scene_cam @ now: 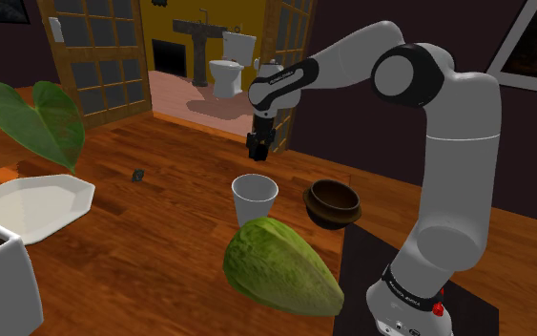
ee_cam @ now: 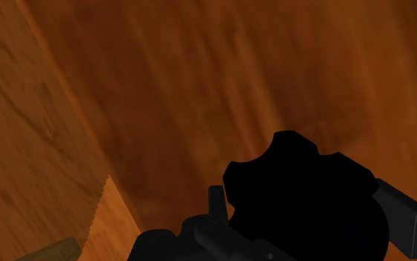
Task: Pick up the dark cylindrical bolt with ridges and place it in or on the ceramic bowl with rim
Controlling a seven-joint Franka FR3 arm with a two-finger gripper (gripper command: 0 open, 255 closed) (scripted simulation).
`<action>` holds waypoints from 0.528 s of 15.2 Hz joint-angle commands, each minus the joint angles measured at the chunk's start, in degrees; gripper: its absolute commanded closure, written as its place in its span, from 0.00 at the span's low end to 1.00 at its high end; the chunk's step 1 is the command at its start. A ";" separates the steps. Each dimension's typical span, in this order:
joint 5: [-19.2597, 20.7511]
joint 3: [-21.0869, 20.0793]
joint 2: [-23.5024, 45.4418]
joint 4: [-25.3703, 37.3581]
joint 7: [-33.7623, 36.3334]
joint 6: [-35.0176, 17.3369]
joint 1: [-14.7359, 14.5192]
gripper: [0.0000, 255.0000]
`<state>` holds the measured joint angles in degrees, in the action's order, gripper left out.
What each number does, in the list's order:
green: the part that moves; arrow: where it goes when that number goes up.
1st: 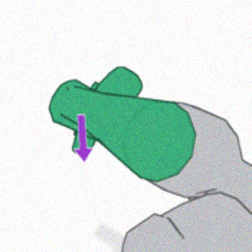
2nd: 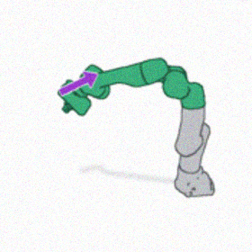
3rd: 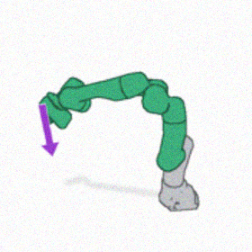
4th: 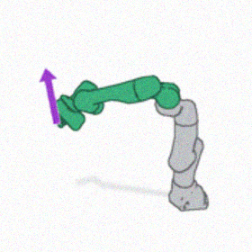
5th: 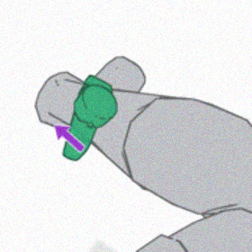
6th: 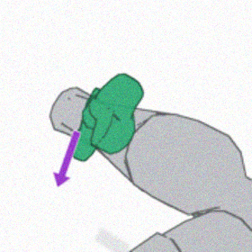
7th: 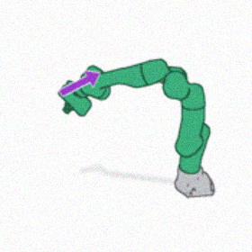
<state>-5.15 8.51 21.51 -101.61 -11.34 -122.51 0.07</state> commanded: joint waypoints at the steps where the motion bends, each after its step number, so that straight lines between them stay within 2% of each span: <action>1: 0.00 0.00 0.00 0.01 0.00 0.00 0.00 1.00; 4: 0.00 0.00 -0.01 -0.01 0.00 -0.01 0.00 1.00; 8: 0.30 0.12 -1.31 1.31 0.23 2.59 -0.07 1.00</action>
<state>-4.93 8.56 20.65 -100.53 -11.09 -120.59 -0.03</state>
